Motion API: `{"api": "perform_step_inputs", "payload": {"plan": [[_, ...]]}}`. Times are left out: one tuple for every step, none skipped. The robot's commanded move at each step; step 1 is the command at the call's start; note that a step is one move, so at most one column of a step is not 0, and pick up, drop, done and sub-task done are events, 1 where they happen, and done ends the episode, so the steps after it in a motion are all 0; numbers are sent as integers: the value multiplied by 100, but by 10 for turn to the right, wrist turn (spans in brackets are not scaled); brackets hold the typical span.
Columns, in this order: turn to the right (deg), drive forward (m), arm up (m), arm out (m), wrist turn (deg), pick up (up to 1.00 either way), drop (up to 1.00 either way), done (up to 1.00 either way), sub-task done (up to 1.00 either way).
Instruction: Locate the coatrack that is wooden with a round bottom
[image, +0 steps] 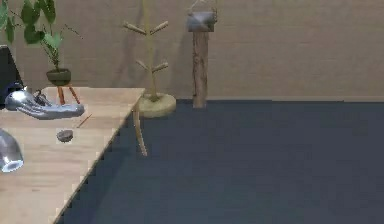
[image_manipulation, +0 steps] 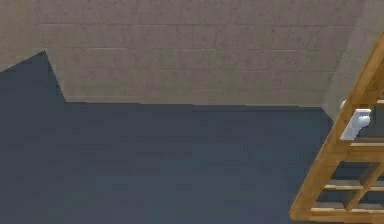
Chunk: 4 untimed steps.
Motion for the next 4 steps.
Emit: {"api": "perform_step_inputs", "payload": {"plan": [[0, 100, 0, 0, 0, 0, 0, 0, 0], [0, 100, 0, 0, 0, 0, 0, 0, 0], [-300, 0, 0, 0, 0, 0, 0, 0, 0], [0, 0, 0, 0, 0, 0, 0, 100, 0]]}}
